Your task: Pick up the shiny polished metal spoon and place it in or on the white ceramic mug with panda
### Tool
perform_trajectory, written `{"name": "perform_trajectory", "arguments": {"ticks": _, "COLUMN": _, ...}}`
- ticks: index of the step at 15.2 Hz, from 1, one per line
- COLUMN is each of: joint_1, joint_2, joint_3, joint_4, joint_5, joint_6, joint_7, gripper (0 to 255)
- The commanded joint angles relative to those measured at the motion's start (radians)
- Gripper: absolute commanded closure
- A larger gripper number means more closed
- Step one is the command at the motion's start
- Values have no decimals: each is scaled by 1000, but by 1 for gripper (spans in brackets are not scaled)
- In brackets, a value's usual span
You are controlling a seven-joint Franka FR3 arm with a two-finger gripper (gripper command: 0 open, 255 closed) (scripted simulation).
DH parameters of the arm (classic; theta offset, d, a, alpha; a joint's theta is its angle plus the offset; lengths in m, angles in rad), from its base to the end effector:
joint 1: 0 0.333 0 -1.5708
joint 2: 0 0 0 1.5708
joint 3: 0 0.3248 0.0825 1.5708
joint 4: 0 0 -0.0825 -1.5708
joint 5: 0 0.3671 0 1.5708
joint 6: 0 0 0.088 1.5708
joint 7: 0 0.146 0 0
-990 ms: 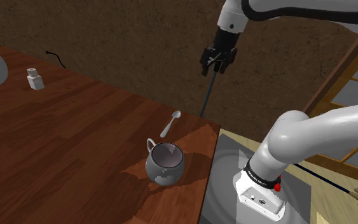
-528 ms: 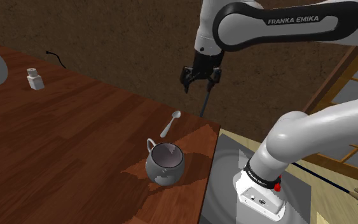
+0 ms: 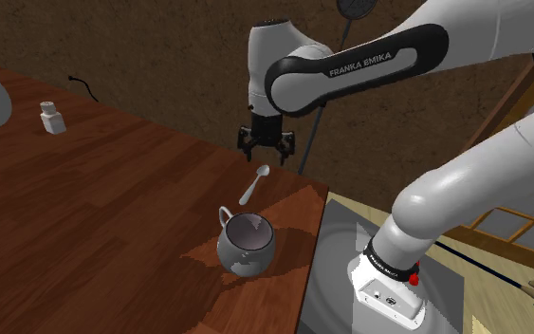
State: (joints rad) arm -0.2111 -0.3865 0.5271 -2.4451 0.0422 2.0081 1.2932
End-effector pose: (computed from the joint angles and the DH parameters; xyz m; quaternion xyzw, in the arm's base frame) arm 0.3806 0.1274 0.3944 0.8645 -0.4944 0.0203 0.0881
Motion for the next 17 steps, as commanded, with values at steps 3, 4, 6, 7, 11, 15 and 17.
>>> {"name": "perform_trajectory", "arguments": {"ticks": 3, "joint_1": -65, "joint_2": 182, "joint_3": 102, "joint_4": 56, "joint_5": -68, "joint_6": 62, "joint_7": 290, "gripper": 0}}
{"name": "perform_trajectory", "arguments": {"ticks": 4, "joint_1": -64, "joint_2": 188, "joint_3": 101, "joint_4": 47, "joint_5": -72, "joint_6": 76, "joint_7": 293, "gripper": 0}}
{"name": "perform_trajectory", "arguments": {"ticks": 6, "joint_1": -66, "joint_2": 201, "joint_3": 102, "joint_4": 29, "joint_5": -81, "joint_6": 105, "joint_7": 300, "gripper": 0}}
{"name": "perform_trajectory", "arguments": {"ticks": 7, "joint_1": -68, "joint_2": 208, "joint_3": 103, "joint_4": 20, "joint_5": -86, "joint_6": 119, "joint_7": 304, "gripper": 0}}
{"name": "perform_trajectory", "arguments": {"ticks": 11, "joint_1": -74, "joint_2": 236, "joint_3": 107, "joint_4": -9, "joint_5": -106, "joint_6": 171, "joint_7": 319, "gripper": 0}}
{"name": "perform_trajectory", "arguments": {"ticks": 15, "joint_1": -74, "joint_2": 236, "joint_3": 107, "joint_4": -9, "joint_5": -106, "joint_6": 171, "joint_7": 319, "gripper": 0}}
{"name": "perform_trajectory", "arguments": {"ticks": 17, "joint_1": -74, "joint_2": 236, "joint_3": 107, "joint_4": -9, "joint_5": -106, "joint_6": 171, "joint_7": 319, "gripper": 0}}
